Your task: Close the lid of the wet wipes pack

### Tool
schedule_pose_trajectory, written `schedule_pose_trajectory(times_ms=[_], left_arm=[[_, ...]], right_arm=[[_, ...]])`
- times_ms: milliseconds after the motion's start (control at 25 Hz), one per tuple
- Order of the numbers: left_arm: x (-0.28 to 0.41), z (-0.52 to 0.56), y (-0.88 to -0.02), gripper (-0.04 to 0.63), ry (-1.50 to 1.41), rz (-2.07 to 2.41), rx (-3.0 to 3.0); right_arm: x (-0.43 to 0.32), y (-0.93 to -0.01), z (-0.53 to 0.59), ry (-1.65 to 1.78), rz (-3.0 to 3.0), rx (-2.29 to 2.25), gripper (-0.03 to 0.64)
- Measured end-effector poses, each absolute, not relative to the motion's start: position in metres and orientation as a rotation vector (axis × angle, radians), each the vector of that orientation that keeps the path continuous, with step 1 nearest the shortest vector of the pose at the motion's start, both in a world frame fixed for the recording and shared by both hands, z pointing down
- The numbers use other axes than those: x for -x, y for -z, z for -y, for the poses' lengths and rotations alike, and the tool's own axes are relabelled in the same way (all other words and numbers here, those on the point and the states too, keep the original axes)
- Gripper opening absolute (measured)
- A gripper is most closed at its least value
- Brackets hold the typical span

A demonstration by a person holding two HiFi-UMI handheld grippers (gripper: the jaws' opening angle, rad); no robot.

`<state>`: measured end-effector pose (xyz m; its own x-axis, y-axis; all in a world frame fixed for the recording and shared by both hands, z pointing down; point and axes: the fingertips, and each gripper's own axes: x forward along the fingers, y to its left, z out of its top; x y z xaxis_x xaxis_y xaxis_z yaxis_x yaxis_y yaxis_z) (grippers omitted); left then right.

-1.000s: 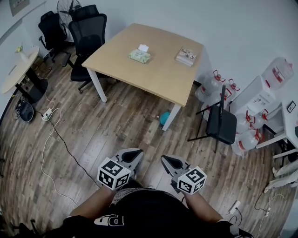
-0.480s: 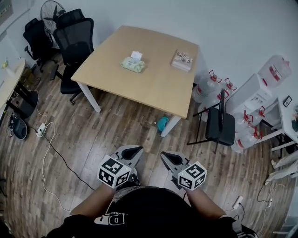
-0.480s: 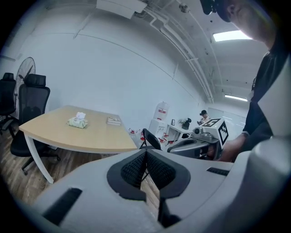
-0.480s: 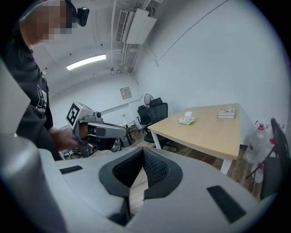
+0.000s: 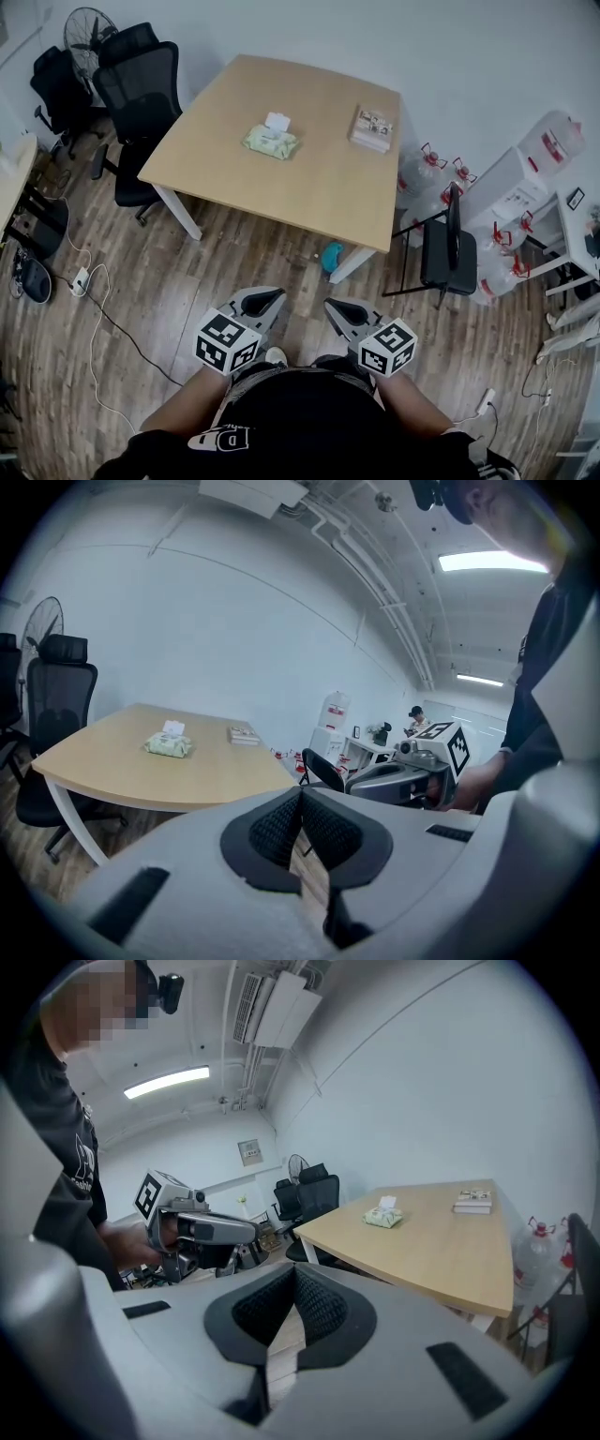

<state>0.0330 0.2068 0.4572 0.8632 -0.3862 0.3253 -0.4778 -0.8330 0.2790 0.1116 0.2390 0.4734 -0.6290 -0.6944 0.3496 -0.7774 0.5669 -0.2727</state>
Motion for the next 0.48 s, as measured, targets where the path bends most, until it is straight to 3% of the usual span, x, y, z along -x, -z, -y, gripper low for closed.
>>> schedule_pose_trajectory(times_ms=[480], left_arm=[[-0.011,-0.168,-0.464,0.017,-0.343,0.651,-2.649]], right_arm=[[-0.093,-0.474,-0.197,-0.608,2.586,-1.235,0.006]])
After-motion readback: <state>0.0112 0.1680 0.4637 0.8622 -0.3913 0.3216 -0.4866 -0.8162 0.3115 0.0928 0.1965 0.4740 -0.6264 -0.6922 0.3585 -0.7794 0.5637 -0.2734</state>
